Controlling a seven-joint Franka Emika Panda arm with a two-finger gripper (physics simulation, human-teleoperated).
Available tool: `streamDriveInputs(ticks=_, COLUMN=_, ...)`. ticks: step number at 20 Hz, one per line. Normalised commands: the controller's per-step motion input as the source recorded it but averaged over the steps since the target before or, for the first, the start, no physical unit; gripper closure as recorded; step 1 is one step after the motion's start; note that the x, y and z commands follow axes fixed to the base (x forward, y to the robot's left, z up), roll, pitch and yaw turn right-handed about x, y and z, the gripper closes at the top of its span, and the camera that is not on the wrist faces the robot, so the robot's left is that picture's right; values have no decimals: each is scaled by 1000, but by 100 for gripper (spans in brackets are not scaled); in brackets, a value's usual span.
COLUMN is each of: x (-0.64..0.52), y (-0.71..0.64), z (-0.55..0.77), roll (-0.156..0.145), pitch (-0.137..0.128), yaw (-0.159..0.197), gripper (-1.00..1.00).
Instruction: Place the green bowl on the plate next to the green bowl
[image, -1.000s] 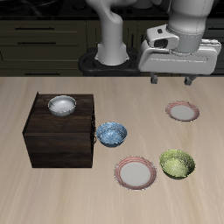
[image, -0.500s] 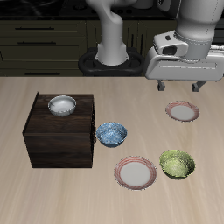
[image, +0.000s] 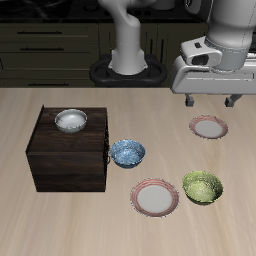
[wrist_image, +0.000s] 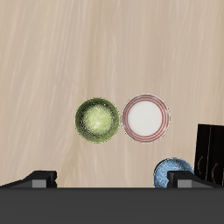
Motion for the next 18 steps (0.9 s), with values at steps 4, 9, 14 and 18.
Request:
streamDriveInputs(ticks=4, x=15, y=33, z=-113, roll=7, pitch=12, yaw=-6, gripper=-100)
streamDriveInputs(ticks=9, x=38, y=64, z=-251, roll=16, pitch=14, yaw=18, gripper=-100)
streamDriveInputs(ticks=14, x=56, y=14, z=-331, roll=-15, pitch=24, yaw=7, gripper=-100)
streamDriveInputs(ticks=18, x=85, y=-27, z=-371, roll=-4, pitch=30, yaw=19, gripper=-100)
